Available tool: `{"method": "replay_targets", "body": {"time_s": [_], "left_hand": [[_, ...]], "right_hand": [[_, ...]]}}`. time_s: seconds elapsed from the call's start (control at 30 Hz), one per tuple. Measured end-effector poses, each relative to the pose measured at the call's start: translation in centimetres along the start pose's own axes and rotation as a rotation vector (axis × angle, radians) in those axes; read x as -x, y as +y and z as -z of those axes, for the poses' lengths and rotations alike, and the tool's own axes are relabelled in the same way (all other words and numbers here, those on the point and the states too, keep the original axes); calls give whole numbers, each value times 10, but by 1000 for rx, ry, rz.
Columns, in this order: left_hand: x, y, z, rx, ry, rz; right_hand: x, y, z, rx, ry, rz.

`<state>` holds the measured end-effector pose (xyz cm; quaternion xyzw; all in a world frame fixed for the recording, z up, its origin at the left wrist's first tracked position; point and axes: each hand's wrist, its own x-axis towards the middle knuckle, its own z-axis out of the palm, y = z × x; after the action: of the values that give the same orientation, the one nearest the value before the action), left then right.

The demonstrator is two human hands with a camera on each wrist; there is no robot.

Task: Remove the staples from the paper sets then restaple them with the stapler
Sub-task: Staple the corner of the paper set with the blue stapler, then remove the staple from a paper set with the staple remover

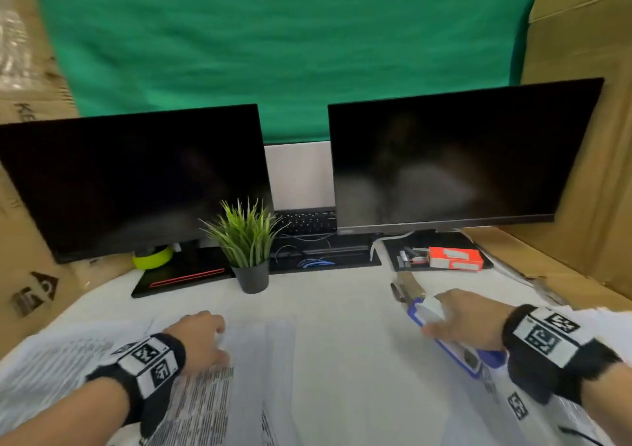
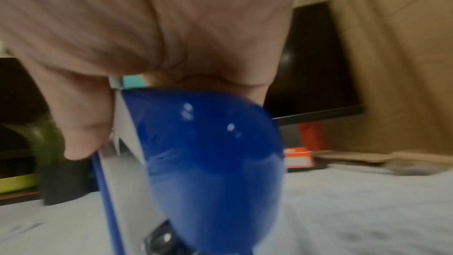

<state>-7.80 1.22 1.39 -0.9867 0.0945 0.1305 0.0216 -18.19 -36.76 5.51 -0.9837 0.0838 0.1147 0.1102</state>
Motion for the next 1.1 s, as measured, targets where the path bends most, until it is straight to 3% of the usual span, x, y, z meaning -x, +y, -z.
{"method": "replay_targets", "body": {"time_s": [0.1,0.33,0.47,0.53,0.63,0.67,0.77,0.87,0.93,1.1], "left_hand": [[12,-43,0,3,-37,112],[33,-107,-28,52,-197,241],[29,-133,-39,141,-156,260],[22,-143,-38,220,-139,273],[4,-146,-42,422,-59,275],[-1,-145,-44,459,-13,282],[-15,-140,-50,493,53,269],[-23,-133,-39,538,173,204],[-21,-126,-28,580,274,168],[-8,-99,8,785,456,127]], "right_hand": [[-43,-54,-16,92,-21,79],[-95,-108,-37,115,-27,-35],[-121,-115,-38,111,145,-111],[-135,-106,-31,146,303,-227],[-226,-24,-39,71,233,-456],[-244,-6,-45,132,204,-468],[-200,-24,-31,145,93,-394],[-166,-41,-25,122,172,-300],[-167,-28,-26,-77,217,-351],[-111,-33,8,-212,374,-367]]}}
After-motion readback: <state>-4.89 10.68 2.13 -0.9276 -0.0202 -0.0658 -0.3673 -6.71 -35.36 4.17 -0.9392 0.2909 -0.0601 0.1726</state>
